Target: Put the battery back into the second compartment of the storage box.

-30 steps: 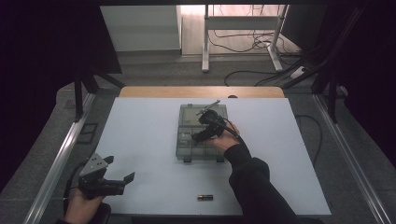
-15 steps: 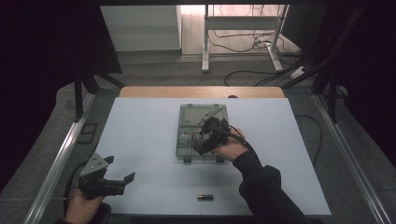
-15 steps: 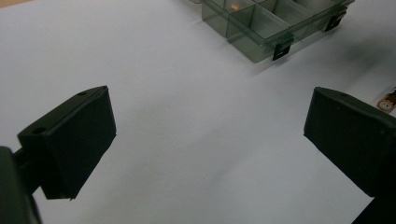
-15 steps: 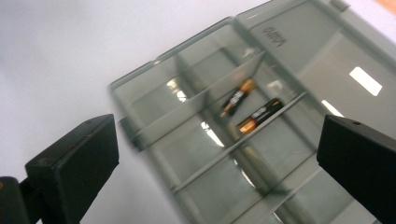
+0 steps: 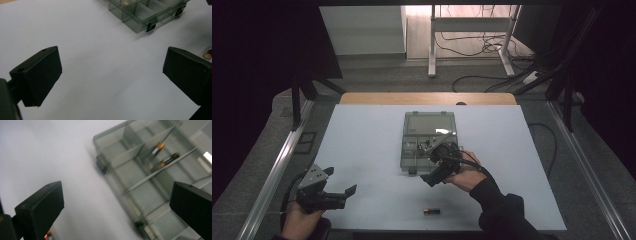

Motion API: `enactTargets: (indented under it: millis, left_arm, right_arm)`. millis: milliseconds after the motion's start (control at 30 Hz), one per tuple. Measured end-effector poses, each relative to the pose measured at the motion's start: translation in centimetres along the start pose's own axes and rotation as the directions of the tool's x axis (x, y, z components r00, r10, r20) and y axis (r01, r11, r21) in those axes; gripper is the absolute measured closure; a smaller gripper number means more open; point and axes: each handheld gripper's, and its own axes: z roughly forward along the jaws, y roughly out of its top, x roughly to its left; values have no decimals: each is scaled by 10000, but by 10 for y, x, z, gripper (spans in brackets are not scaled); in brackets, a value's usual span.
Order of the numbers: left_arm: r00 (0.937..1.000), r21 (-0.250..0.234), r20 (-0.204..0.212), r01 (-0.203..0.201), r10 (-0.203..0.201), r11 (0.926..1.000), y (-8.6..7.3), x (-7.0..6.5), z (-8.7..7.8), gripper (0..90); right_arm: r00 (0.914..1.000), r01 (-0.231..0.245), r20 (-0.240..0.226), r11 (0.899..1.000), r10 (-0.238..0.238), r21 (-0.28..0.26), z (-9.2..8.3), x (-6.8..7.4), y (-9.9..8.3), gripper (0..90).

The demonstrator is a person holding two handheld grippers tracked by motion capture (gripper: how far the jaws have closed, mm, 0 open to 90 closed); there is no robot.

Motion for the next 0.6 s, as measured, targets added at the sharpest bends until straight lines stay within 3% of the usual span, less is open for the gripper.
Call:
enactTargets:
  millis: [167, 233, 433, 600]
  left_arm:
    - [10000, 7, -5, -3, 3, 10000, 0, 0, 0, 27]
    - [10000, 12, -7, -8, 8, 10000, 0, 0, 0, 27]
    - [10000, 7, -12, -35, 35, 10000, 0, 0, 0, 27]
    - [10000, 3, -6, -41, 41, 10000, 0, 0, 0, 27]
  right_arm:
    - [9999, 1, -165, 9978, 10, 657, 3, 16, -12, 0]
    - [9986, 31, -533, 9951, 22, 990, 4, 21, -17, 4]
    - [9963, 387, -818, 9859, -256, 1631, 10, 36, -28, 140]
    - [9900, 1020, -1161, 9748, -800, 1982, 14, 50, -38, 337]
